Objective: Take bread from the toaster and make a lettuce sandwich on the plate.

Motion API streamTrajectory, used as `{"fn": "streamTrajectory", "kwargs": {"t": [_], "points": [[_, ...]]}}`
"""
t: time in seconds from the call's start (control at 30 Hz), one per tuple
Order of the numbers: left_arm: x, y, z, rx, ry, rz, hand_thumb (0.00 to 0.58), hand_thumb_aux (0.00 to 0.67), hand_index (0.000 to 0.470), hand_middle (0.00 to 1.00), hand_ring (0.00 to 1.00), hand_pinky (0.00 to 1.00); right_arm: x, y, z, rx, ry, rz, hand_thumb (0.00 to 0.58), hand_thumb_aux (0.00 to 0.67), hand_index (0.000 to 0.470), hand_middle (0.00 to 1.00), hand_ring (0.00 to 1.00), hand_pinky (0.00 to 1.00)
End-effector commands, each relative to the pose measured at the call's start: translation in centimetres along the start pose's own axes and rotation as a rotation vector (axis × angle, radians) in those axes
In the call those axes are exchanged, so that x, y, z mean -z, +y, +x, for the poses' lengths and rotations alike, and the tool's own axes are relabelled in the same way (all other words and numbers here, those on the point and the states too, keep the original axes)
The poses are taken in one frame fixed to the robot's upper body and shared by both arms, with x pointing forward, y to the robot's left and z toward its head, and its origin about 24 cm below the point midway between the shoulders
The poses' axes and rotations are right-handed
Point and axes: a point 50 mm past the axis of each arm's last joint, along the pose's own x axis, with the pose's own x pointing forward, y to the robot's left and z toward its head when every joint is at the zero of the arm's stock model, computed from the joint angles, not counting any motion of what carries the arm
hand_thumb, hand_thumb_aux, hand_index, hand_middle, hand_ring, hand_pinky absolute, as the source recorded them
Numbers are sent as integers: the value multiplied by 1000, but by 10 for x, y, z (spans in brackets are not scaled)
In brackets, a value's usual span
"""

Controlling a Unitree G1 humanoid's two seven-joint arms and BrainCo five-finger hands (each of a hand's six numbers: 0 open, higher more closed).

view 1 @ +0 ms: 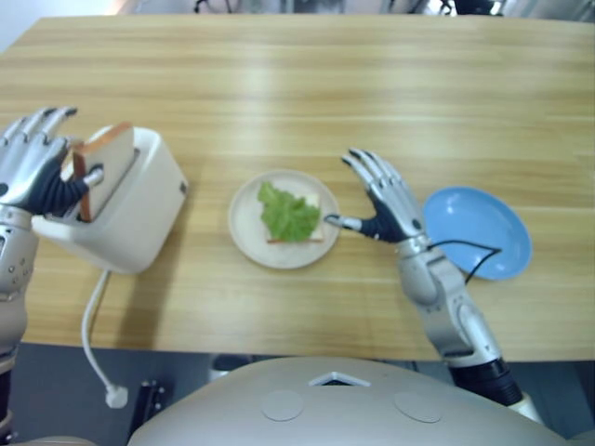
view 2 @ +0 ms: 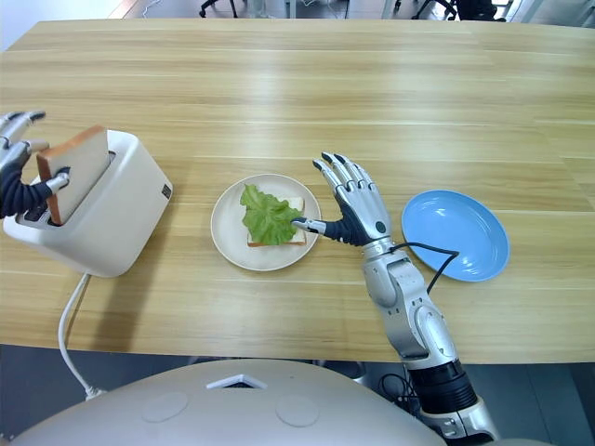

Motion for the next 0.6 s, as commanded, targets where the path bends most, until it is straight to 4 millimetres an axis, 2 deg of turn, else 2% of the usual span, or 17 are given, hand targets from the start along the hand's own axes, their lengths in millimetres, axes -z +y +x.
{"fn": "streamTrajectory", "kwargs": {"t": [0.03,0.17,0.33,0.47,0.6], "points": [[-10,25,3,-145,-52,-239,580,670,460,1000,1000,1000,2,2,-1,-5,15,-1,0,0,0,0,0,0],[-33,42,7,-243,-175,-558,580,670,460,1000,1000,1000,2,3,-1,-2,23,7,0,0,0,0,0,0],[-61,41,12,-241,-281,-923,580,670,460,1000,1000,1000,2,5,-2,0,30,14,0,0,0,0,0,0],[-88,16,23,-93,-283,-1298,580,670,460,1000,1000,1000,2,6,-2,1,34,18,0,0,0,0,0,0],[-112,-13,25,78,-244,-1492,580,670,460,1000,1000,1000,3,5,-2,4,38,22,0,0,0,0,0,0]]}}
